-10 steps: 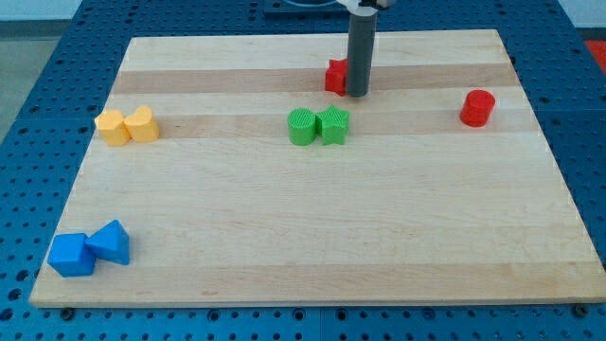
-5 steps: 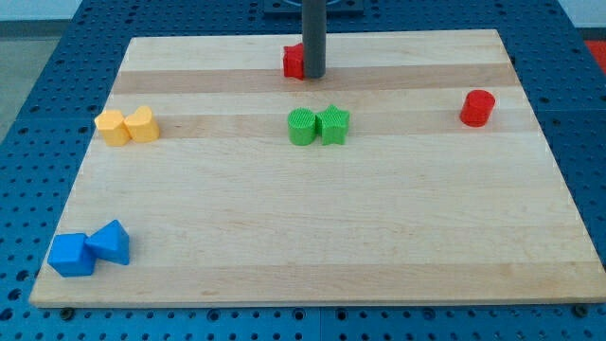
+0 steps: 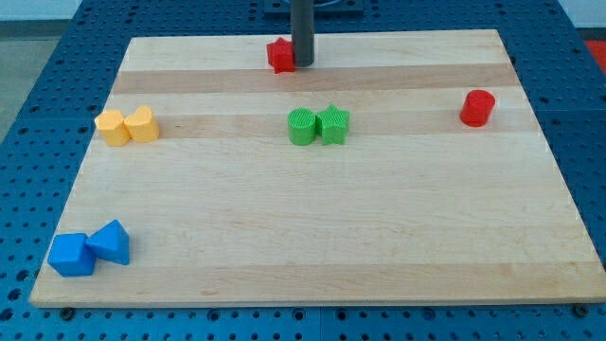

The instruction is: Push the red star to the top left to the board

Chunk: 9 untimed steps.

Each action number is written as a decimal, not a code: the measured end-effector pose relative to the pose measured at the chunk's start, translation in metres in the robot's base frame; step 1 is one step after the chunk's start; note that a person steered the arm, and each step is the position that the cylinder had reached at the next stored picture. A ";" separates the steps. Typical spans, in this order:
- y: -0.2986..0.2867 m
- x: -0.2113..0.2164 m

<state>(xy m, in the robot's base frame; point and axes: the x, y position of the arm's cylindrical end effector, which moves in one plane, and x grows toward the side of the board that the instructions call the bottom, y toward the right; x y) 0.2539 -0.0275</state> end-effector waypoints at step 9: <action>-0.177 -0.020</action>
